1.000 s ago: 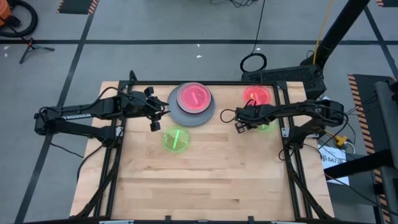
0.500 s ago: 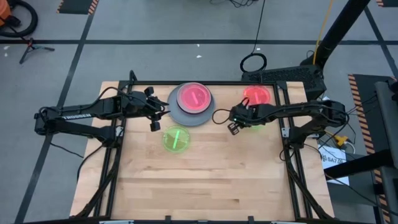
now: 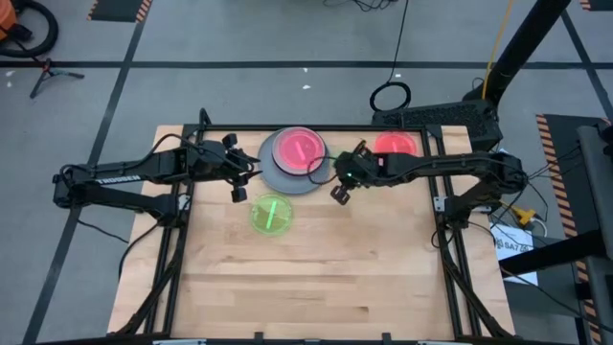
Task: Stack plastic plates
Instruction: Stack the right green plate on top of the pink plate
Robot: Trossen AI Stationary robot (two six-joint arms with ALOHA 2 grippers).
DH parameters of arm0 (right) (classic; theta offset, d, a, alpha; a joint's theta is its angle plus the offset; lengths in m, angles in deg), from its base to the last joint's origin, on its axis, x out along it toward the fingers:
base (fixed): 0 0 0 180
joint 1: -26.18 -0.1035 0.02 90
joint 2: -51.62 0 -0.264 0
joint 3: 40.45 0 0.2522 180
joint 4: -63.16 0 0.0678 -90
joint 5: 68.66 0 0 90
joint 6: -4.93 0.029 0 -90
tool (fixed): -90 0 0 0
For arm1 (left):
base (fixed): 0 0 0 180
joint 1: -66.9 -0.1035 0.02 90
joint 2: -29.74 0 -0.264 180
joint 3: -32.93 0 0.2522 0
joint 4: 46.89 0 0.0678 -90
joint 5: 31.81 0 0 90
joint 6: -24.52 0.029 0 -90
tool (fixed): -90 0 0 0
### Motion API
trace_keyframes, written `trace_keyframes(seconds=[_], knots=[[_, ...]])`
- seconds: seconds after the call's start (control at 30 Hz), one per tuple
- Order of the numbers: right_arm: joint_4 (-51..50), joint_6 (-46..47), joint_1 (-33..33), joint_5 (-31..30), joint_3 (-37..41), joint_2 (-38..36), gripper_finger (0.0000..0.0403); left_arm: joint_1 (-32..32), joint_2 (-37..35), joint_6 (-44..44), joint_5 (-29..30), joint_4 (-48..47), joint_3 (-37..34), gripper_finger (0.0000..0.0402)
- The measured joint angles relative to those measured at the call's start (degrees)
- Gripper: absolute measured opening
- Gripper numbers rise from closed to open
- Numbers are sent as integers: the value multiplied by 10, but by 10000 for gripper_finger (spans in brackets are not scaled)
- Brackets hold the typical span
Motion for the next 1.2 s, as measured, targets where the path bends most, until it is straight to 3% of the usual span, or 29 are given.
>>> trace_keyframes(seconds=[0.53,0.93,1.2], knots=[[0,-269,25,1,-200,197,0,0,0,8,0,0,0,147],[-1,-339,30,1,-224,242,1,0,0,8,0,0,0,147],[9,-364,30,2,-224,241,35,0,0,8,0,0,0,147]])
